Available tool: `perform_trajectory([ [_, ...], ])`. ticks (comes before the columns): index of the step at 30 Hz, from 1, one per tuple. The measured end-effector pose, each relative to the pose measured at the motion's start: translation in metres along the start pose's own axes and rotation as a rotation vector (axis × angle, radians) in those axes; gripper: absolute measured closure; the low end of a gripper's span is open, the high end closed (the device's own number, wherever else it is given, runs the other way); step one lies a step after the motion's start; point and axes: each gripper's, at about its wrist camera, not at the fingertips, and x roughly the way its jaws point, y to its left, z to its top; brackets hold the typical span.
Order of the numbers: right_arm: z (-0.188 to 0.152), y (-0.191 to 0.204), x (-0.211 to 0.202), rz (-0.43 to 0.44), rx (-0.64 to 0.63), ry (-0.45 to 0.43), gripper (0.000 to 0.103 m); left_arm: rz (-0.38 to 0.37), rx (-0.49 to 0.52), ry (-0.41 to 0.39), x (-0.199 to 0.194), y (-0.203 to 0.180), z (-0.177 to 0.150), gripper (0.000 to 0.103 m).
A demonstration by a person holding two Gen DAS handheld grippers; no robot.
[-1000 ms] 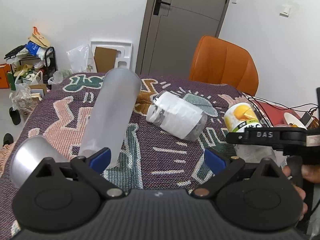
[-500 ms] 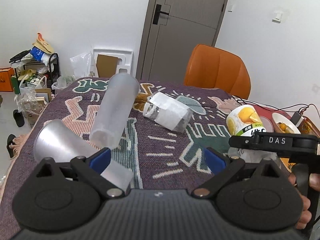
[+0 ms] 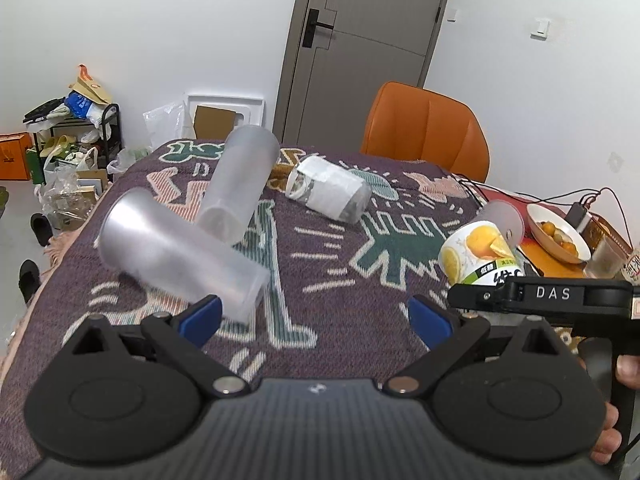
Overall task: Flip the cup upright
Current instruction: 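Lift the bottle with the right gripper and carry it over the blanket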
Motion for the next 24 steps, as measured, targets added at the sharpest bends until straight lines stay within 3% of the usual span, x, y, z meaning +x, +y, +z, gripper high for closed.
perform_trajectory([
  [10, -0.042, 0.008, -0.003, 0.026, -0.011, 0.045, 0.044, 0.029, -0.015, 0.020, -0.016, 0.015, -0.028, 0.004],
  [19, -0.054, 0.015, 0.003, 0.043, -0.017, 0.086, 0.044, 0.050, -0.032, 0.035, -0.019, 0.026, -0.040, 0.004],
  [24, -0.055, 0.009, 0.008, 0.051, 0.004, 0.100, 0.033, 0.054, -0.036, 0.052, -0.015, 0.026, -0.042, 0.004],
])
